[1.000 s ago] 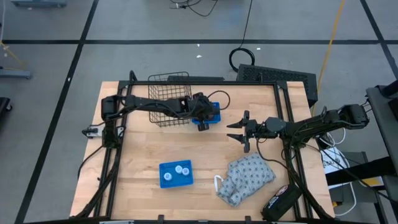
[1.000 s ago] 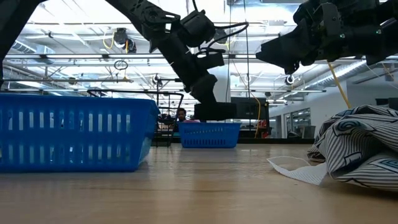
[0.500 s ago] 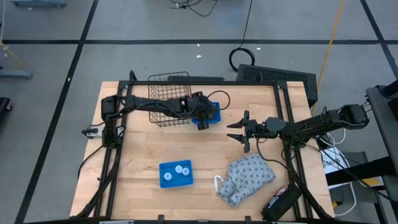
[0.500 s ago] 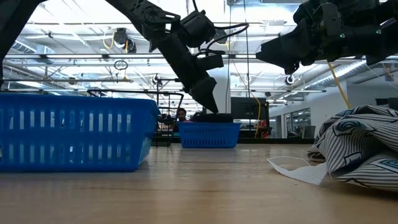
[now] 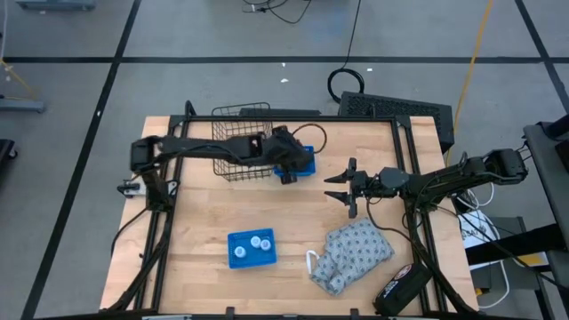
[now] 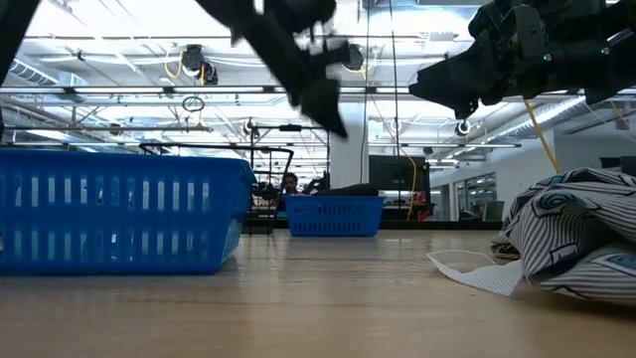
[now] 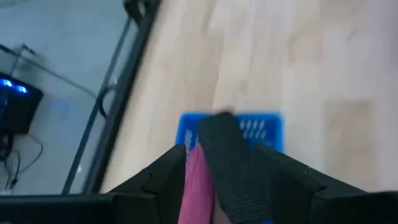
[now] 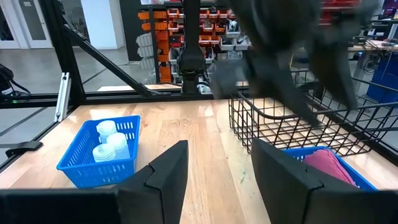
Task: Pick & Place Medicine items
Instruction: Put the gray patient gown into the black wire basket
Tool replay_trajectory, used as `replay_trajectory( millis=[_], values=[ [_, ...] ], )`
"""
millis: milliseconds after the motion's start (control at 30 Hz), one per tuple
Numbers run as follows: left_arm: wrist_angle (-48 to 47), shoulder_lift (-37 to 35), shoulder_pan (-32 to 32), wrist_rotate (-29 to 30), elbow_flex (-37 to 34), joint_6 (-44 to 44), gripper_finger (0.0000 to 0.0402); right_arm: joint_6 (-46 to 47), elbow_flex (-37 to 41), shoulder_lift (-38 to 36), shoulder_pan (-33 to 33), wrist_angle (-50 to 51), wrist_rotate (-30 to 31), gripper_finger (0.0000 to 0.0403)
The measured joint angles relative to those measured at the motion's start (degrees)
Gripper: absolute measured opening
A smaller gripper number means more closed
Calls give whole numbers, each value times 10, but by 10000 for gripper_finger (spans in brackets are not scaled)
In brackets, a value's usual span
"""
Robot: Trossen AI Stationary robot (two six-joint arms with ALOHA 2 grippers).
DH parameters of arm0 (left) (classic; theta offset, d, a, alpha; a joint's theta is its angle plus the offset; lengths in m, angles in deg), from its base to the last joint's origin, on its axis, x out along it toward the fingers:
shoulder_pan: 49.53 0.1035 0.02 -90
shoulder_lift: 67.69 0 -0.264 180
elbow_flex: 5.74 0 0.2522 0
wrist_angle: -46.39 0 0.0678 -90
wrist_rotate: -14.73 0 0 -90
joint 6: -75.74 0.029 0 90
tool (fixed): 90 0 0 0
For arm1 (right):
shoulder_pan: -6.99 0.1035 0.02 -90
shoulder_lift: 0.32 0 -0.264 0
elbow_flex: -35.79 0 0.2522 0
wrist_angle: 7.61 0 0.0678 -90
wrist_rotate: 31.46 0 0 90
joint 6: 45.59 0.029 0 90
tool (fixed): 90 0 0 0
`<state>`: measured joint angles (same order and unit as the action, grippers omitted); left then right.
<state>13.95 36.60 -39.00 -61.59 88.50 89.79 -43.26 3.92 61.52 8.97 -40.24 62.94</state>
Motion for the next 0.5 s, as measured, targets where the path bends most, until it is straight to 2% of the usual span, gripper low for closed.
replay_trajectory(
  millis=[300,433,500],
  values=[
    [-43,-132,-42,-22,13,-60,191,3,0,0,0,-6,-3,167],
    [-48,-154,-51,-64,-6,-69,191,92,0,-2,0,6,-5,167],
    [-39,-157,-53,-79,-21,-73,191,137,-8,-13,1,61,-24,171]
  ],
)
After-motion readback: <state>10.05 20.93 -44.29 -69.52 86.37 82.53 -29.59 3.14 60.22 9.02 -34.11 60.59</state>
